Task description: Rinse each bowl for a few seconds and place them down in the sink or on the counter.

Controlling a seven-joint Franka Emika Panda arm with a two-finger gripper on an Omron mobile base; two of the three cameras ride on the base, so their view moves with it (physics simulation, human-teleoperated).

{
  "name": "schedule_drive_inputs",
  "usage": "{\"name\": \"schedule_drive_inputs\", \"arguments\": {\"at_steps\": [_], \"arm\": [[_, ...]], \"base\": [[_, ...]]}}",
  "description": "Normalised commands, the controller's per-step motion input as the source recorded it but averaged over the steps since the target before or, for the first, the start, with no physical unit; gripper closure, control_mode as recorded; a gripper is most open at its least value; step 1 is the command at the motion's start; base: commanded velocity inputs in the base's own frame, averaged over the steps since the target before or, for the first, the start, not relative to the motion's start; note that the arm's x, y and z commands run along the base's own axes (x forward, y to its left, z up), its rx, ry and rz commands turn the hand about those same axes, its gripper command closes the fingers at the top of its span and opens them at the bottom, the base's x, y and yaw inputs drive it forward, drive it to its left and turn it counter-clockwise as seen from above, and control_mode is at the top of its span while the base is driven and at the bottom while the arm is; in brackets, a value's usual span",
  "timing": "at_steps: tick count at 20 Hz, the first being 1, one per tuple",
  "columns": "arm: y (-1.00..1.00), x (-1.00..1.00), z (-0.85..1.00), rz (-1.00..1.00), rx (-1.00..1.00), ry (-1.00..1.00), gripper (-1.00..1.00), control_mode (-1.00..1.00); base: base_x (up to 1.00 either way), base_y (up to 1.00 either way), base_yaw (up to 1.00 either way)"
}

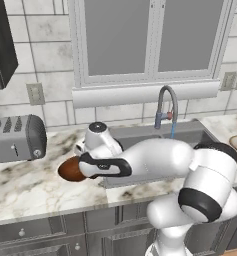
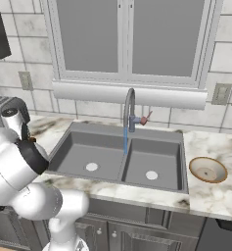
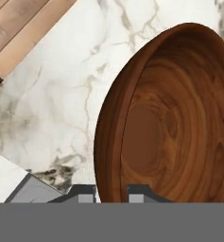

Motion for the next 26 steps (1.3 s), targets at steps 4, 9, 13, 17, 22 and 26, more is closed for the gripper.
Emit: {"name": "schedule_drive_inputs", "arguments": {"at_steps": [4, 9, 13, 17, 22, 26], "arm": [[0.13, 0.12, -0.44, 0.0, 0.01, -0.03, 1.0, -1.0], [0.18, 0.11, -0.32, 0.0, 0.0, -0.04, 1.0, -1.0], [0.2, 0.1, -0.27, 0.0, 0.0, -0.04, 1.0, -1.0], [0.12, 0.08, -0.09, 0.0, 0.01, -0.02, -1.0, -1.0], [0.01, 0.0, 0.21, 0.0, 0.03, -0.01, -1.0, -1.0], [0.0, -0.02, 0.42, 0.0, 0.04, 0.0, -1.0, -1.0]], "base": [[0.0, 0.0, 0.0], [0.0, 0.0, 0.0], [0.0, 0.0, 0.0], [0.0, 0.0, 0.0], [0.0, 0.0, 0.0], [0.0, 0.0, 0.0]]}}
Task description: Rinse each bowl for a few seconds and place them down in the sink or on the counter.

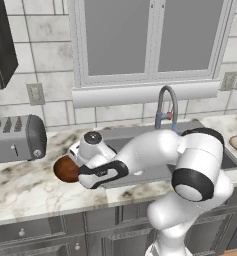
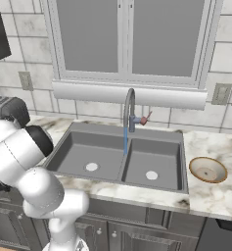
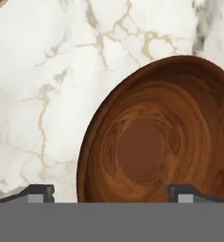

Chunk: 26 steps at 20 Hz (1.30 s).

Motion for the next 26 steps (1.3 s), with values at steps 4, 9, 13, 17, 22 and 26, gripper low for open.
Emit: {"name": "schedule_drive_inputs", "arguments": {"at_steps": [4, 9, 13, 17, 22, 26], "arm": [[0.0, -0.09, 0.48, 0.0, 0.03, 0.0, -1.0, -1.0], [-0.01, -0.19, 0.56, 0.01, 0.01, 0.0, -1.0, -1.0], [-0.13, -0.21, 0.73, 0.0, 0.0, -0.01, -1.0, -1.0], [-0.1, -0.04, 0.7, -0.05, -0.01, 0.0, -1.0, -1.0], [-0.09, -0.13, 0.76, -0.06, 0.0, -0.02, -1.0, -1.0], [-0.19, -0.37, 0.72, -0.02, 0.0, -0.07, -1.0, -1.0]], "base": [[0.0, 0.0, 0.0], [0.0, 0.0, 0.0], [0.0, 0.0, 0.0], [0.0, 0.0, 0.0], [0.0, 0.0, 0.0], [0.0, 0.0, 0.0]]}}
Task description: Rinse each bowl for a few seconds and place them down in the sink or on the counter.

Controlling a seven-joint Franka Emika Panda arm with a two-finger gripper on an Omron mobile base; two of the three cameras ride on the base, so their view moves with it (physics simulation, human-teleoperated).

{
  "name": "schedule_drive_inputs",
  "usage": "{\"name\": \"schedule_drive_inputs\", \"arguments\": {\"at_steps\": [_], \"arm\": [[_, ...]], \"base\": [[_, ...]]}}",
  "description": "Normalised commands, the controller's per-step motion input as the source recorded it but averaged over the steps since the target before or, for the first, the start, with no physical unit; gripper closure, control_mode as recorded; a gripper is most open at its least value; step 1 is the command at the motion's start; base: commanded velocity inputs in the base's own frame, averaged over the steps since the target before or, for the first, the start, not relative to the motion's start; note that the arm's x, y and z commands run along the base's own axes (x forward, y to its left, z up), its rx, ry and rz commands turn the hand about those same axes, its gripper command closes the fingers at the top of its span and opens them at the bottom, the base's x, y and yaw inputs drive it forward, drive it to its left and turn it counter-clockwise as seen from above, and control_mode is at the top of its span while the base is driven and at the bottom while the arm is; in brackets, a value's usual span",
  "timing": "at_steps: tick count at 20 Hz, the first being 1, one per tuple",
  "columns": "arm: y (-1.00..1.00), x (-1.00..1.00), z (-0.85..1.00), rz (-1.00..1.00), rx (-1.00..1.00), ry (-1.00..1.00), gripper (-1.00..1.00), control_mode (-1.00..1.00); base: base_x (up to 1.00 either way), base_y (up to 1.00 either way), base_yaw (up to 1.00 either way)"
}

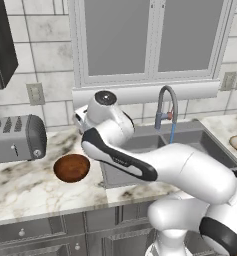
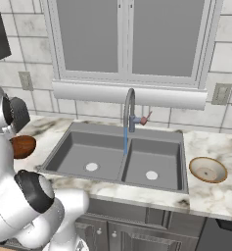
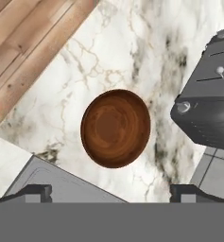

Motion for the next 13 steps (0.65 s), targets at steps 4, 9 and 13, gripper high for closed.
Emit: {"name": "schedule_drive_inputs", "arguments": {"at_steps": [4, 9, 13], "arm": [[-0.34, -0.55, 0.64, 0.0, 0.0, -0.08, -1.0, -1.0], [-0.46, -0.54, 0.57, 0.04, 0.0, -0.06, -1.0, -1.0], [-0.44, -0.44, 0.49, 0.1, 0.0, -0.08, -1.0, -1.0]], "base": [[0.0, 0.0, 0.0], [0.0, 0.0, 0.0], [0.0, 0.0, 0.0]]}}
